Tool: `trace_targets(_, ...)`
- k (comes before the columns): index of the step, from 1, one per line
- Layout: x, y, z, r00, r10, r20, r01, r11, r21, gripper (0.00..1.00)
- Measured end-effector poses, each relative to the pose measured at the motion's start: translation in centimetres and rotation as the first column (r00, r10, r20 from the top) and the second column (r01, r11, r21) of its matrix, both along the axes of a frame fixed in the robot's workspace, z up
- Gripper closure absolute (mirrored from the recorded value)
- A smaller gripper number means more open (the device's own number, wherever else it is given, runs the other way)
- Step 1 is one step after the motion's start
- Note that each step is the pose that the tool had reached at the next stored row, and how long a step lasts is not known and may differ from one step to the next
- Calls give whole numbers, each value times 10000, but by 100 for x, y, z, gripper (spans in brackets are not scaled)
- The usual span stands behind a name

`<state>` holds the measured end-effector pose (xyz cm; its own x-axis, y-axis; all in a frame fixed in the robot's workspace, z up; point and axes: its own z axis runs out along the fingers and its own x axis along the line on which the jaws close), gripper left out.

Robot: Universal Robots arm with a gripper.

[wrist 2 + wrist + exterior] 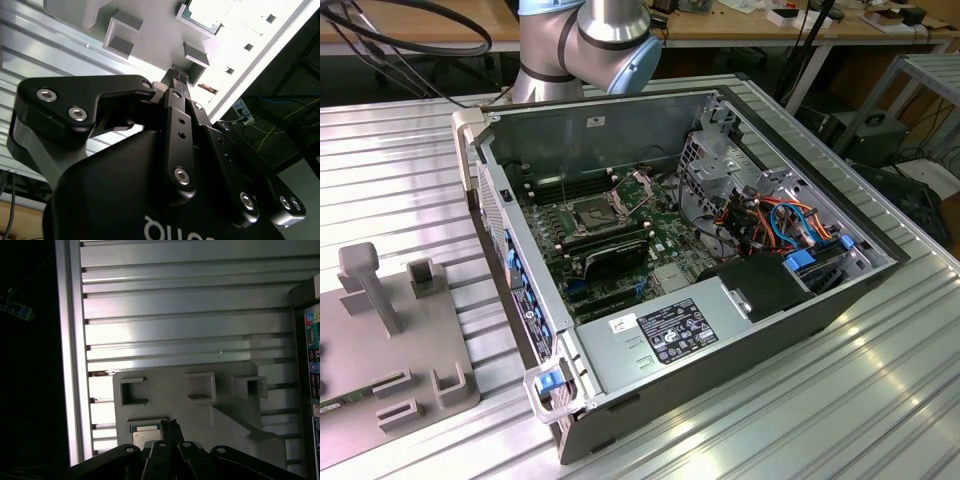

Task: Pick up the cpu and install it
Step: 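Reach for the cpu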

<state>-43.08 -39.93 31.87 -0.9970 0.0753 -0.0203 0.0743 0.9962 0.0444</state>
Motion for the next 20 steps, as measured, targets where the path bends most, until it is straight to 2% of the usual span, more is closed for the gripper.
trace_targets(6,-41,-18,-6,10000,-1,0,1,10000,0,89)
trace_targets(12,-80,-54,-13,10000,0,0,0,10000,1,89)
trace_targets(20,-120,-73,-18,10000,0,0,0,10000,0,89)
